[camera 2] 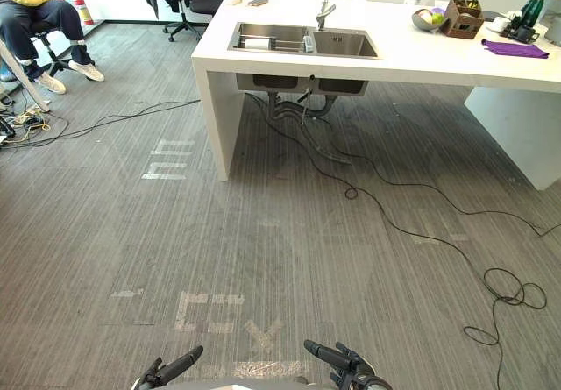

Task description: Walk over to the sink, pick up the cup, carry it to the dishwasher, place the cup inside the dishwasher, then close the dishwasher door

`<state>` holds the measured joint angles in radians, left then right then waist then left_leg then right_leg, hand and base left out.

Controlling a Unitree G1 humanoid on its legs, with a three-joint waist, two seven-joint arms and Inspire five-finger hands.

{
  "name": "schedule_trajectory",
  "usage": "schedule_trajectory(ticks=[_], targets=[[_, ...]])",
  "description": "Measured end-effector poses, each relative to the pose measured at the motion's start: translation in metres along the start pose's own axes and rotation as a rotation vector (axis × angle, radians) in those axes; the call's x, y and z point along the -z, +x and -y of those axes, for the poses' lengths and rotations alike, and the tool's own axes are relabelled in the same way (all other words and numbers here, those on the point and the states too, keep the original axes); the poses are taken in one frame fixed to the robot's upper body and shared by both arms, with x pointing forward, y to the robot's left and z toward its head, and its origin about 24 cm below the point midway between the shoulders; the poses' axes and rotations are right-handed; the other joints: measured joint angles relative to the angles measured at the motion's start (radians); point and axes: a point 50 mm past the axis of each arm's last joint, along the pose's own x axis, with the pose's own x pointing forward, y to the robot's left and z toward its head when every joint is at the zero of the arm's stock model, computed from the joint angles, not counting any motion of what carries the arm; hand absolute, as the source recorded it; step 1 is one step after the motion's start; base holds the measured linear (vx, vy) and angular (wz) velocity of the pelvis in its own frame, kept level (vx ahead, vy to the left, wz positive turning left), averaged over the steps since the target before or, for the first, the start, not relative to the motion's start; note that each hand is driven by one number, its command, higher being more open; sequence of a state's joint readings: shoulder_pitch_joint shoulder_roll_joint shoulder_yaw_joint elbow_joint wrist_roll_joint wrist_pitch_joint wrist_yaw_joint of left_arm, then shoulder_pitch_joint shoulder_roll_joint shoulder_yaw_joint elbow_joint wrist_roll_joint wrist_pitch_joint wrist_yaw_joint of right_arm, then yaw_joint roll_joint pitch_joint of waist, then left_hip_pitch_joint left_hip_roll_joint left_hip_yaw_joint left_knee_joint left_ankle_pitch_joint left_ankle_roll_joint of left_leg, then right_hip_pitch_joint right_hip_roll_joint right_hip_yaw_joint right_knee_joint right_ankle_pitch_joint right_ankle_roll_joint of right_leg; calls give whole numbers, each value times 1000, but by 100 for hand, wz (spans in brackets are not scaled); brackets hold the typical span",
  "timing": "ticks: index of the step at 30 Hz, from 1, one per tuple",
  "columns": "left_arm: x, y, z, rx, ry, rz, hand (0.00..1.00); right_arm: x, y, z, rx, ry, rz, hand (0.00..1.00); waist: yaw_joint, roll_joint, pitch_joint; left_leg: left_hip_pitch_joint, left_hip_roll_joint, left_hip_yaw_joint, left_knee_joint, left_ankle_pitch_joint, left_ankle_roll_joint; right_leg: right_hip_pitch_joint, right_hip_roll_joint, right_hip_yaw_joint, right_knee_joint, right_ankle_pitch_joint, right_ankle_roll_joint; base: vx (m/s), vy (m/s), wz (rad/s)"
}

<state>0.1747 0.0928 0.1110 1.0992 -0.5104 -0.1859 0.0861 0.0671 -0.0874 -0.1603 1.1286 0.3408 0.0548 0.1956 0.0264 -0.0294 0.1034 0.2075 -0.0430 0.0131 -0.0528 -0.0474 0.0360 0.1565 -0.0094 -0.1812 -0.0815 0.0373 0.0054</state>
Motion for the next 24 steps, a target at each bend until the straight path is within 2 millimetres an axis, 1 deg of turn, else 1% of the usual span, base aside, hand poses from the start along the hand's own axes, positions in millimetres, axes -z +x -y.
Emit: schedule_trajectory(ticks=[2, 3, 4, 5, 6, 7, 8, 9, 10, 11, 12, 13, 14, 15, 16, 17, 18, 19, 20, 21, 22, 23, 24], targets=[[-1, -1, 0, -4, -5, 28, 100, 0, 0, 1, 1, 38, 17, 100, 0, -1, 1, 0, -1, -9, 3, 1, 0, -21, -8, -12, 58, -34, 1, -50, -6, 18], [-2, -1, 0, -3, -7, 43, 100, -2, 0, 0, -3, 65, 34, 100, 0, -8, 5, 0, -5, -17, 9, 0, 0, -59, -23, -17, 151, -84, 4, -46, 14, 26], [-6, -1, -1, -3, -7, 65, 100, -5, 0, -2, -13, 89, 52, 100, -1, -20, 13, -3, -20, -28, 25, -6, 3, -103, -52, -25, 272, -146, 16, -36, 24, 29], [-8, 0, -1, -3, -6, 74, 100, -6, 0, -4, -17, 96, 60, 100, 0, -27, 17, -6, -29, -33, 34, -11, 10, -123, -69, -28, 325, -173, 25, -45, 37, 27], [-11, 0, -2, -3, -21, 88, 100, -9, 0, -5, -26, 106, 81, 100, 1, -39, 26, -12, -47, -37, 54, -23, 28, -169, -102, -28, 439, -211, 56, -64, 48, 15], [-11, 0, -2, -6, -40, 91, 100, -13, -1, -6, -34, 114, 113, 100, 7, -37, 33, -17, -59, -40, 64, -29, 38, -229, -131, -23, 570, -226, 75, -68, 46, 9], [-11, 0, -3, -10, -54, 91, 100, -16, -1, -7, -39, 120, 131, 100, 8, -41, 35, -16, -65, -40, 66, -29, 43, -263, -148, -24, 644, -228, 72, -57, 35, 6], [-12, -1, -7, -18, -64, 91, 100, -20, -1, -9, -47, 125, 160, 100, 7, -54, 38, -10, -78, -44, 66, -31, 55, -313, -182, -32, 753, -222, 63, -18, 16, 7], [-13, -1, -8, -18, -62, 93, 100, -22, -1, -9, -50, 132, 167, 100, 6, -58, 41, -4, -83, -48, 66, -28, 52, -319, -193, -38, 775, -221, 63, 19, 5, 11], [-12, -1, -8, -10, -57, 90, 100, -22, -1, -10, -53, 139, 171, 100, 5, -58, 43, 5, -82, -55, 62, -26, 57, -314, -196, -52, 771, -224, 61, 76, -14, 9], [-13, 0, -7, 6, -48, 88, 100, -23, -1, -12, -62, 162, 179, 100, 6, -53, 47, 11, -73, -60, 61, -24, 56, -309, -184, -65, 743, -252, 48, 101, -25, 4], [-13, 0, -6, 13, -47, 87, 100, -25, -1, -12, -65, 170, 186, 100, 6, -49, 50, 10, -63, -60, 61, -25, 55, -307, -171, -68, 715, -264, 42, 132, -69, -3], [-12, 0, -2, 24, -50, 73, 100, -29, -1, -13, -71, 188, 206, 100, 3, -29, 62, 12, -33, -60, 63, -36, 47, -307, -132, -70, 652, -272, 28, 105, -73, -7], [-10, 0, 2, 34, -50, 60, 100, -33, -1, -13, -84, 210, 225, 100, -2, -7, 76, 20, 5, -59, 70, -61, 45, -319, -92, -71, 602, -270, 29, 127, -106, -6], [-9, 0, 3, 37, -43, 57, 100, -35, -2, -13, -92, 218, 232, 100, -5, 0, 81, 23, 23, -59, 78, -73, 40, -330, -73, -70, 582, -266, 29, 106, -84, -5], [-10, 0, 3, 42, -18, 59, 100, -37, -2, -14, -106, 227, 242, 100, -11, 4, 85, 28, 47, -58, 95, -96, 31, -353, -53, -64, 550, -255, 40, 233, -171, -3], [-13, 1, 4, 48, 19, 67, 100, -38, -3, -17, -132, 250, 259, 100, -13, 2, 89, 39, 77, -56, 121, -139, 8, -395, -38, -46, 484, -203, 45, 246, -172, -1], [-14, 2, 5, 50, 26, 68, 100, -39, -4, -17, -144, 268, 274, 100, -13, 1, 95, 53, 89, -56, 139, -168, -4, -410, -40, -37, 432, -168, 50, 271, -193, -1], [-14, 2, 4, 49, 27, 65, 100, -38, -5, -17, -147, 279, 281, 100, -13, 0, 96, 65, 94, -54, 153, -191, -14, -413, -45, -32, 400, -148, 55, 281, -196, 2], [-14, 2, 4, 43, 12, 59, 100, -36, -7, -17, -151, 313, 297, 100, -12, -5, 99, 88, 97, -55, 189, -245, -32, -417, -67, -28, 367, -132, 59, 502, -357, 6], [-13, 2, 4, 36, -4, 51, 100, -36, -9, -13, -142, 355, 319, 100, -12, -6, 102, 113, 100, -60, 220, -298, -45, -420, -92, -29, 387, -94, 54, 542, -383, 11], [-11, 2, 6, 35, -16, 40, 100, -36, -10, -11, -139, 382, 329, 100, -17, 1, 102, 127, 120, -63, 230, -330, -54, -431, -87, -41, 439, -64, 34, 600, -417, 34], [-7, 1, 14, 46, -36, 27, 100, -36, -13, -7, -136, 401, 344, 100, -29, 31, 77, 142, 158, -75, 219, -356, -49, -458, -68, -68, 523, -78, 11, 545, -347, 43]])
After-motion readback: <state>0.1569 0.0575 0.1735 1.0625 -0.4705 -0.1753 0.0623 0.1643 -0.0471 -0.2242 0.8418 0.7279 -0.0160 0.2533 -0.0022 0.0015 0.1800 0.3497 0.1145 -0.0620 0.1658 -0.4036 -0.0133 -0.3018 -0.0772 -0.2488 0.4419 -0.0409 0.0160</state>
